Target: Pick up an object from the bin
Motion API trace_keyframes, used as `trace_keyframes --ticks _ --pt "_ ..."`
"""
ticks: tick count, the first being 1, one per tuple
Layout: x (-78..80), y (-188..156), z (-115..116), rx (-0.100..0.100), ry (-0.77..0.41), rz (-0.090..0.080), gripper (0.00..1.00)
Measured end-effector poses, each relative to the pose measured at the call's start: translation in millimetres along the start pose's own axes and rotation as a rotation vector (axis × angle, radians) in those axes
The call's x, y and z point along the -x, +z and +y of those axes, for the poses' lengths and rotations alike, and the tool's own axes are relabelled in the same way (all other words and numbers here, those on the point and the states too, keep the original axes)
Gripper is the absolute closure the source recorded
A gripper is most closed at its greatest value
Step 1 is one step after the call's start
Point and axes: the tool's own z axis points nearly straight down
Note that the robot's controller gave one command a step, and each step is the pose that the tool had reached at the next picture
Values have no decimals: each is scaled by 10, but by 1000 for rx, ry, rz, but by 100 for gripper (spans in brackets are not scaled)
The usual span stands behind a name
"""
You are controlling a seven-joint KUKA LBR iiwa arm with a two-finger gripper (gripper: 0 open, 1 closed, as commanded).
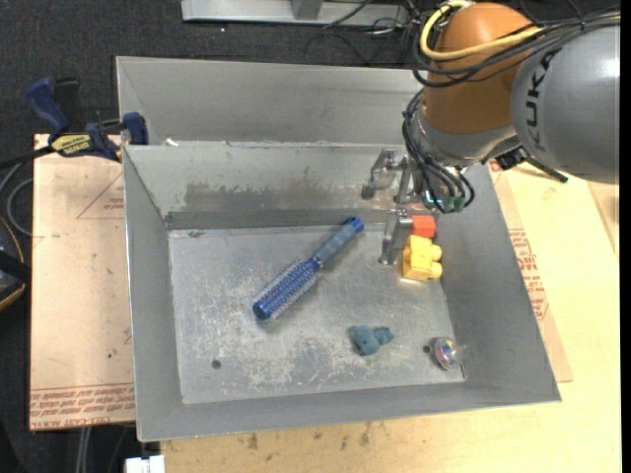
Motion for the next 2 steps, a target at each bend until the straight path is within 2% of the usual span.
trace_keyframes --ticks 1,2 --pt "-340 1245 512 1 -269 -11 0" --pt "-334 1230 500 0 -268 -11 100"
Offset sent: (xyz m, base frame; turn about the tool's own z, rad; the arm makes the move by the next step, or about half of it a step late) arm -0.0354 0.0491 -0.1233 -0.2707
